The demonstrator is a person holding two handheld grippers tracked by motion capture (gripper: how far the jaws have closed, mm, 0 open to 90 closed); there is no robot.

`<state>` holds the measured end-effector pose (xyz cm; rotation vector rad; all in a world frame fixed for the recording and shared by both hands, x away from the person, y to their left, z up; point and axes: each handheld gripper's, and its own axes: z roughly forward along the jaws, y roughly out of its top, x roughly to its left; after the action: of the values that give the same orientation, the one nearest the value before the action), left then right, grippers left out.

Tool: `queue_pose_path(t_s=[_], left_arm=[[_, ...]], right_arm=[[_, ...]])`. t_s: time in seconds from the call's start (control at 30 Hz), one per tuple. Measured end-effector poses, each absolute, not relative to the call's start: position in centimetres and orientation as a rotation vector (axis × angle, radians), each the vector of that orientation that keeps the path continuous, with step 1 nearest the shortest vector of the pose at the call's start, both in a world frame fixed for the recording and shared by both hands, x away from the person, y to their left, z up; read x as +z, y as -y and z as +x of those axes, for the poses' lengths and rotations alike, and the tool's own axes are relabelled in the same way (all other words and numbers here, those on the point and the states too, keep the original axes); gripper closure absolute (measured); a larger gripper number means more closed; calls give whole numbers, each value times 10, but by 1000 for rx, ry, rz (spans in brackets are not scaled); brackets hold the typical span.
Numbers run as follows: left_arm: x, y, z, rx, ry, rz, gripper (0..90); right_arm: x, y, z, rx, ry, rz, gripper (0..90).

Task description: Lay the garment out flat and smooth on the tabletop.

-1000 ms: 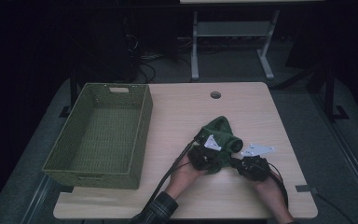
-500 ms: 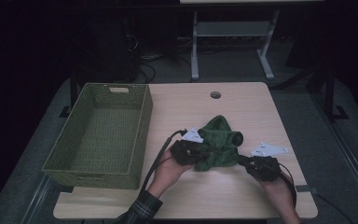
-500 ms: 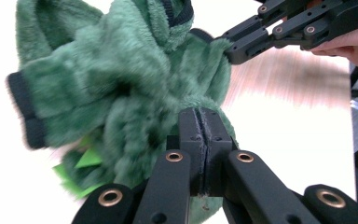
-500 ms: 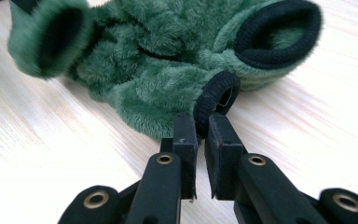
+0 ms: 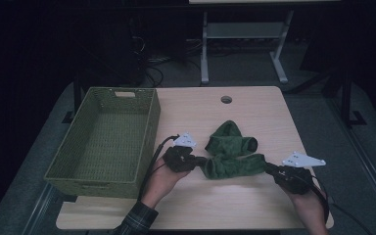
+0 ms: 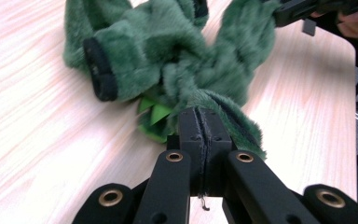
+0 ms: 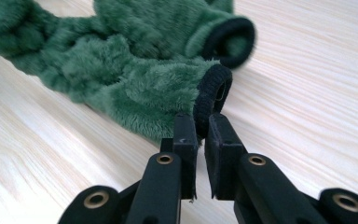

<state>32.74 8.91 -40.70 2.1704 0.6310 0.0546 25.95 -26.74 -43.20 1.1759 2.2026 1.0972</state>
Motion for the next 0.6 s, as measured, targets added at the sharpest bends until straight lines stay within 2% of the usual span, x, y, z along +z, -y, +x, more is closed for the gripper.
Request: queue_pose_path(t_s=[0.33,0.37,0.43,0.6], left_arm=[[-436,-91,328,42,-713,2212,877],[-436,-93,328,65,-711,2233,854],[-432,-96,328,98,-721,2230,751],[-412,-103,320,125,-725,2155,727]], right_arm=[[-445,288,252,1027,-2226,1264,818],[-446,288,253,1024,-2235,1266,800],[-448,287,254,1024,-2224,1264,693],[-444,290,253,1048,-2190,1266,664]])
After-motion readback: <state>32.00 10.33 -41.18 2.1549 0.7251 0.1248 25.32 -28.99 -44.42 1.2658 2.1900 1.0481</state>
